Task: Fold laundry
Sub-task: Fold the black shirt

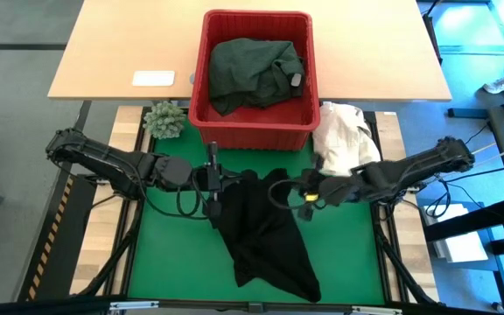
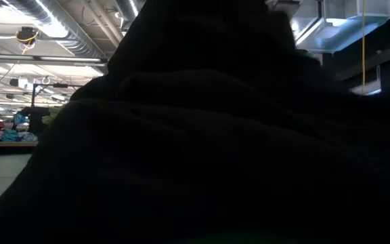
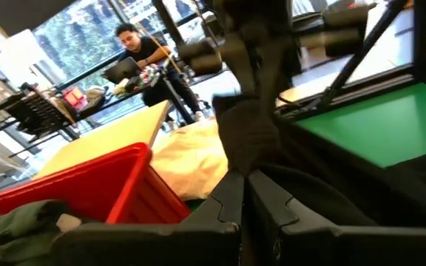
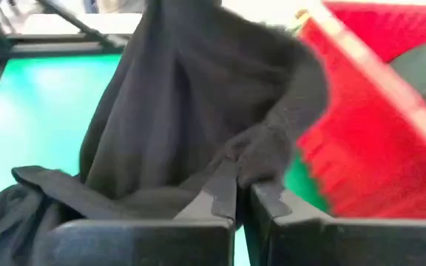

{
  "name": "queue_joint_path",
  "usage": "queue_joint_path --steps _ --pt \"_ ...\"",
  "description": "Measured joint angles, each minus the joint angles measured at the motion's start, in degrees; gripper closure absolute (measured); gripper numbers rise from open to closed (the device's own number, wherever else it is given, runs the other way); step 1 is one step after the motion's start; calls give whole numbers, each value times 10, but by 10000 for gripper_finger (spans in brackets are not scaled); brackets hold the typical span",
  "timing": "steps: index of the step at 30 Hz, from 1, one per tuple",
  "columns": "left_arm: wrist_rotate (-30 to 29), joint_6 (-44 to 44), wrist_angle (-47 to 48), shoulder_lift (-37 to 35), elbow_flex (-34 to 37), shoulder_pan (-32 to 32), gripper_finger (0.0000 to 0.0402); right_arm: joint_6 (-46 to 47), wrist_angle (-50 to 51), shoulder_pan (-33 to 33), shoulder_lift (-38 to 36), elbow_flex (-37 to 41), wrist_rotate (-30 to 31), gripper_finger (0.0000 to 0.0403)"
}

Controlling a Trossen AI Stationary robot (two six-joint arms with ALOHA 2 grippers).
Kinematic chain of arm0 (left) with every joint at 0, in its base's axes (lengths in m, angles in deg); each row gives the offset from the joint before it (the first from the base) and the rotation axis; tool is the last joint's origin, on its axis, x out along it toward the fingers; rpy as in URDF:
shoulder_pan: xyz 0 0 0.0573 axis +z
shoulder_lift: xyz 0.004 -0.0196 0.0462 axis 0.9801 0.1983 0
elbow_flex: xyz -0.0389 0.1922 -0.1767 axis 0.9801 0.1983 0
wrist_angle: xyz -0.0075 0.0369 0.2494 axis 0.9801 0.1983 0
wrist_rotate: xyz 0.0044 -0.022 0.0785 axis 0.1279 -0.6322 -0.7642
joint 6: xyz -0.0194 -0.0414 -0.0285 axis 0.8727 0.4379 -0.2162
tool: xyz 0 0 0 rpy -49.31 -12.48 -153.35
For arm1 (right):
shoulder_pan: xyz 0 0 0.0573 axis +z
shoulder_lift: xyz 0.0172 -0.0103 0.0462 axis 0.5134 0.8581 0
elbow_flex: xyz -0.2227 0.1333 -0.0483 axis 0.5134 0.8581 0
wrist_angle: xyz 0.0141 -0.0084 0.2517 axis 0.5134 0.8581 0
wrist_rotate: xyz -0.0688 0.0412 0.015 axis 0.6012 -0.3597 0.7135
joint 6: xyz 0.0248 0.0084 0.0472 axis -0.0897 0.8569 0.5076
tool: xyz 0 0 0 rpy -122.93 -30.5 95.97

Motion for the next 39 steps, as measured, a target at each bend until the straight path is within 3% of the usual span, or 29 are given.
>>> queue_joint_path --steps 8,13,27,39 --pt "-95 -121 -114 -28 0 -15 401 -68 106 0 -34 -136 49 400" --pt "-127 -195 -167 -49 -24 -15 401 -141 105 -1 -33 -197 62 401" --pt "-143 -334 -159 -51 -172 -30 401 -309 42 -1 -31 -286 102 402" --pt "-144 -384 -157 -50 -213 -52 401 -390 12 -1 -5 -361 112 403"
